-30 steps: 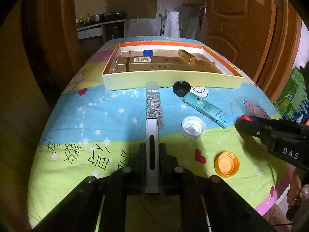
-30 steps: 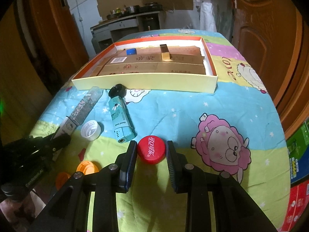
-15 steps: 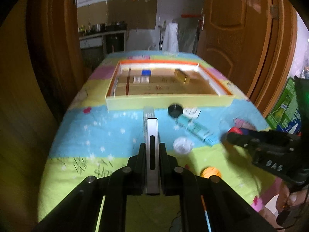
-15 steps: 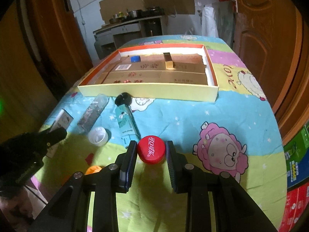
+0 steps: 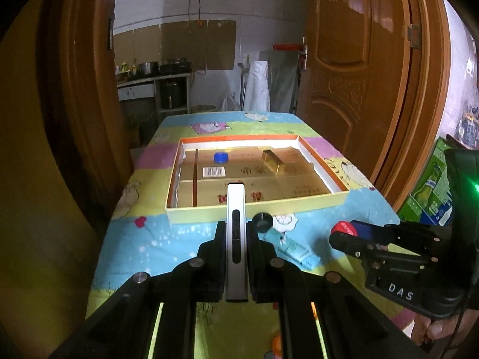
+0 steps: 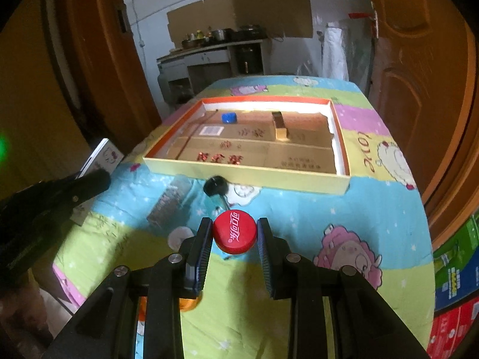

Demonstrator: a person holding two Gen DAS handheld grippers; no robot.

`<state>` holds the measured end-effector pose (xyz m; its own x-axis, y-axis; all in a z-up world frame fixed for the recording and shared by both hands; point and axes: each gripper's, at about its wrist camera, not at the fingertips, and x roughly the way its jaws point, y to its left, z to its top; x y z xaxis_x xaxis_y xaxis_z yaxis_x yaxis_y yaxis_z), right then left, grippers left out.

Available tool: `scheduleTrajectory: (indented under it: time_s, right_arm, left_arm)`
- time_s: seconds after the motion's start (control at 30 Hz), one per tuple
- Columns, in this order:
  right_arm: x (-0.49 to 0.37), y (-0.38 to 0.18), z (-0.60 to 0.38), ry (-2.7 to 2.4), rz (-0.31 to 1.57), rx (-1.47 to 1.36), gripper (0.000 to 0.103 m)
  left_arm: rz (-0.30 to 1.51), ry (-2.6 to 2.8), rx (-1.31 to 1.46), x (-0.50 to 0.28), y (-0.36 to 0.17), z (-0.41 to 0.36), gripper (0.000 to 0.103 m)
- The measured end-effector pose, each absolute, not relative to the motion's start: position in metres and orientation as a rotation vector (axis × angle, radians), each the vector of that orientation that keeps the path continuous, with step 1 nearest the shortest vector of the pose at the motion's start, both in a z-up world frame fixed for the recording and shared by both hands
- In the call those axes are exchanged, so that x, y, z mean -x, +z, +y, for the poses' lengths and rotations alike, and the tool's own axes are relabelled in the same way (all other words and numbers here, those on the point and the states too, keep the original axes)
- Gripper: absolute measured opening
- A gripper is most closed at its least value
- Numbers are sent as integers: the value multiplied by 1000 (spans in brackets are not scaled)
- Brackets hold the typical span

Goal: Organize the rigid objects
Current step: 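Lift and carry the Hello Kitty box and red cap toward the tray with both tools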

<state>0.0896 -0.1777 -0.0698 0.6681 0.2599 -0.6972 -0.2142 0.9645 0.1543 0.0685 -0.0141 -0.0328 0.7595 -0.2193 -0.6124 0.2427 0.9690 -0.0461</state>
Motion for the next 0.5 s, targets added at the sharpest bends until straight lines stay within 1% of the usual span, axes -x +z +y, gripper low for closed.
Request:
scheduleTrajectory:
  time_s: [0.5]
  right_arm:
    - [-125,-54,-170,296,787,-63,31]
  left_arm:
    - [669,-260,-7,-109,-19,-16,12]
